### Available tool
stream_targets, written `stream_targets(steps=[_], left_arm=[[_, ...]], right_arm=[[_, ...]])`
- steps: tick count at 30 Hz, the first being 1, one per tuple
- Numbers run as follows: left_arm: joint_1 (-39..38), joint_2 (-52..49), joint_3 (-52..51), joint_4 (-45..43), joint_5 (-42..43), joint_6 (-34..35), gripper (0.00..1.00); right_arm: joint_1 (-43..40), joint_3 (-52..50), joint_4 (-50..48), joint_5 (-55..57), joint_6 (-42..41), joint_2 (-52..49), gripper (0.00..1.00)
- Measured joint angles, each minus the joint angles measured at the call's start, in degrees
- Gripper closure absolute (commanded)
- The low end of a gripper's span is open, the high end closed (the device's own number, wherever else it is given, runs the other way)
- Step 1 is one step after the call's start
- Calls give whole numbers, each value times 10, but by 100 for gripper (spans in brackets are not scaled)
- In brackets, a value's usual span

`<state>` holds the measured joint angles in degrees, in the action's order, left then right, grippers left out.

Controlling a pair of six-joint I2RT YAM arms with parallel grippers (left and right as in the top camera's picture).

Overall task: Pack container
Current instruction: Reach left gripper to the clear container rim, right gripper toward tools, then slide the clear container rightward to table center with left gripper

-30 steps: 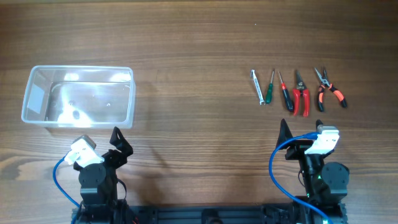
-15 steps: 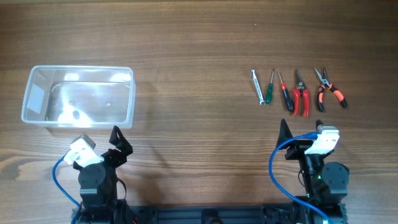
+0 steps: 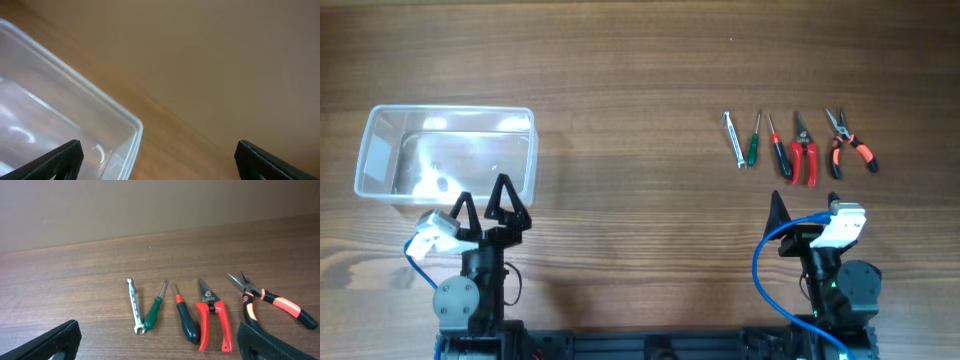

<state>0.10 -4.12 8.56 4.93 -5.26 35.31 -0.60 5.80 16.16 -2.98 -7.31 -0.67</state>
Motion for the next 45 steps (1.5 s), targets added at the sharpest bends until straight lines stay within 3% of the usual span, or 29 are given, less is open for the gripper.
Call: stream_targets(steps=[6,11,15,18,22,27,30,31,34,36,37,40,45], left_arm=[[0,-214,31,-69,-3,-49,0],[2,-409,211,-52,-4,-139,0],[49,-567,416,52,20,-166,0],[127,-657,555,159,71,-173,0],[256,-705,629,215,159,-200,0],[368,-706,632,252,185,-221,1],[406,-713,634,279,186,-312,0],[409,-722,635,289,186,-366,0],[409,-739,635,292,186,-441,0],[409,-739,635,292,187,-458,12],[409,-739,635,292,187,-468,13],[409,-756,635,291,170,-559,10],[409,-912,640,291,117,-662,10]], right_arm=[[0,-2,-123,-24,-73,-8,0],[0,60,-122,-41,-177,-152,0],[0,265,-85,-64,-162,-388,0],[0,501,56,-87,-123,-606,0],[0,664,99,-99,-104,-751,0],[0,679,94,-104,-124,-827,0],[0,679,121,-105,-139,-864,0],[0,679,122,-105,-147,-874,0],[0,679,122,-105,-172,-888,0],[0,679,125,-105,-182,-888,0],[0,679,130,-105,-184,-888,0],[0,679,141,-105,-186,-888,0],[0,679,149,-106,-191,-888,0]])
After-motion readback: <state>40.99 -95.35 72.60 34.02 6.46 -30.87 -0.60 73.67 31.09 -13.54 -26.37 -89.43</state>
